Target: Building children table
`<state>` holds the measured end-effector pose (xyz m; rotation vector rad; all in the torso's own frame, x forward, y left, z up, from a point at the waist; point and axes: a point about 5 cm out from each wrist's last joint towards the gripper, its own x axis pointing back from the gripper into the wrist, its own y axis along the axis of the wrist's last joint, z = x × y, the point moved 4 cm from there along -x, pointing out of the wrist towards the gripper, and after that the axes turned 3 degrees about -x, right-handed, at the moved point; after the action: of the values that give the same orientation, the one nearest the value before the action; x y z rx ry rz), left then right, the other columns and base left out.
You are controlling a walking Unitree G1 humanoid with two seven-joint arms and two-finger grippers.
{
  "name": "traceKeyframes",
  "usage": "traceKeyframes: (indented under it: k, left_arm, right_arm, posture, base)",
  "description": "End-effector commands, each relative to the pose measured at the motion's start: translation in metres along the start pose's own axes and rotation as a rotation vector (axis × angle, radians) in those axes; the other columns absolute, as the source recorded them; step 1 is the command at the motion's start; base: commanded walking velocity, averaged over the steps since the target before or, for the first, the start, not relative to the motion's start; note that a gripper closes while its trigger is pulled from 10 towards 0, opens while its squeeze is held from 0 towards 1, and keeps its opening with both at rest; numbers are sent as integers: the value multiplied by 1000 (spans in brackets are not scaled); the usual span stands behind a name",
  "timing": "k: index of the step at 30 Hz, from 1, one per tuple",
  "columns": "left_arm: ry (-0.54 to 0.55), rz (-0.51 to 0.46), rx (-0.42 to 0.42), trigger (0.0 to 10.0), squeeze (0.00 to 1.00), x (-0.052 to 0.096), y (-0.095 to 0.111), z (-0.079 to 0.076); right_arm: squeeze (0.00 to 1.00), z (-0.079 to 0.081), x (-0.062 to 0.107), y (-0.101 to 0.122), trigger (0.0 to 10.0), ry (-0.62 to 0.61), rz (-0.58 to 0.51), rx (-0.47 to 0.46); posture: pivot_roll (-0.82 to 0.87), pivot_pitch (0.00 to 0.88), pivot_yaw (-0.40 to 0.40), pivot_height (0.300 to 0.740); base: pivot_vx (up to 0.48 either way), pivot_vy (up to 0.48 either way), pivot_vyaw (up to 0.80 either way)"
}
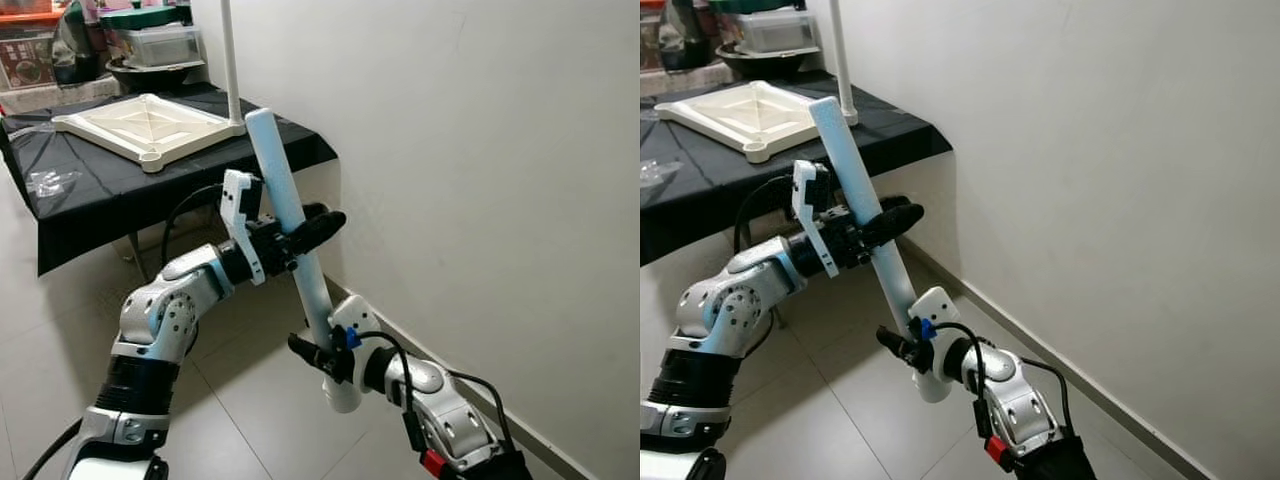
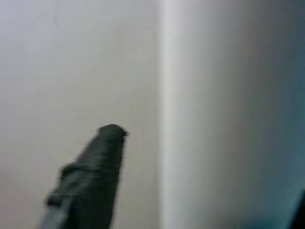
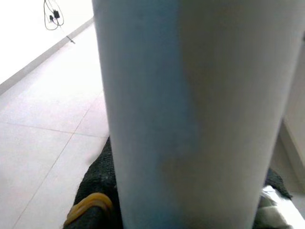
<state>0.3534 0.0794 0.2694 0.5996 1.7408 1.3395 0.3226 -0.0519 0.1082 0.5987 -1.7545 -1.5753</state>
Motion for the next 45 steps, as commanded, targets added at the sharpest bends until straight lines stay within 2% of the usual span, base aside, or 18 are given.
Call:
traceKeyframes:
  k: [1,3,7,9,10,12,13,14,18,20,22,23,24,25,26,33,40,45]
  left_arm:
    - [35,-18,-22,10000,1000,5,4,8]
    - [63,-36,-41,10000,1000,15,9,11]
    - [72,-31,-34,10000,1000,23,9,11]
    - [78,-16,-26,10000,1000,30,8,8]
    - [78,-16,-26,10000,1000,30,8,8]
    - [47,16,-27,10000,1000,41,3,-2]
    - [34,27,-28,10000,1000,45,1,-6]
    - [29,36,-28,10000,0,48,-2,-10]
    - [42,46,-30,10000,0,53,-4,-10]
    - [138,69,-46,10000,0,63,-10,1]
    - [138,69,-46,10000,0,63,-10,1]
    - [325,138,-114,10000,0,75,-26,23]
    - [395,177,-153,10000,0,80,-34,31]
    - [395,177,-153,10000,0,80,-34,31]
    - [467,272,-242,10000,0,90,-52,35]
    - [471,330,-287,10000,0,96,-69,22]
    - [466,352,-303,10000,0,96,-78,15]
    - [481,323,-273,10000,0,93,-80,12]
  right_arm:
    - [0,-3,4,9,0,-19,-58,2]
    - [0,-18,10,11,0,-89,-78,-11]
    - [0,-32,13,11,0,-162,-80,-15]
    - [0,-53,18,10,0,-285,-74,-31]
    - [0,-53,18,10,0,-285,-74,-31]
    - [0,-86,28,9,0,-471,-70,-67]
    - [0,-95,32,9,0,-524,-70,-78]
    - [0,-103,36,9,0,-575,-75,-92]
    - [0,-111,40,13,0,-624,-97,-105]
    - [0,-119,46,21,0,-678,-147,-133]
    - [0,-119,46,21,0,-678,-147,-133]
    - [0,-122,51,29,4000,-706,-196,-146]
    - [0,-121,53,33,4000,-705,-214,-146]
    - [0,-121,53,33,4000,-705,-214,-146]
    - [0,-117,58,45,10000,-691,-280,-138]
    - [0,-105,73,65,10000,-672,-402,-132]
    - [0,-94,78,64,10000,-661,-413,-126]
    - [0,-88,78,58,10000,-680,-370,-93]
  posture:
    - [18,0,-25,740]
    - [25,0,-33,740]
    - [31,0,-38,740]
    - [38,0,-43,740]
    - [38,0,-43,740]
    - [53,0,-52,740]
    - [55,0,-52,740]
    - [55,0,-52,740]
    - [59,0,-52,740]
    - [60,0,-49,740]
    - [60,0,-49,740]
    - [55,0,-40,740]
    - [55,0,-40,740]
    - [55,0,-40,740]
    - [48,0,-38,740]
    - [42,0,-37,740]
    - [39,0,-40,740]
    - [34,0,-40,740]
  base:
    - [0,0,0]
    - [0,0,0]
    - [0,0,0]
    - [0,0,0]
    - [0,0,0]
    - [0,0,0]
    - [0,0,0]
    - [0,0,0]
    - [0,0,0]
    - [0,0,0]
    - [0,0,0]
    - [0,0,0]
    - [0,0,0]
    - [0,0,0]
    - [0,0,0]
    - [0,0,0]
    - [0,0,0]
    - [0,288,718]
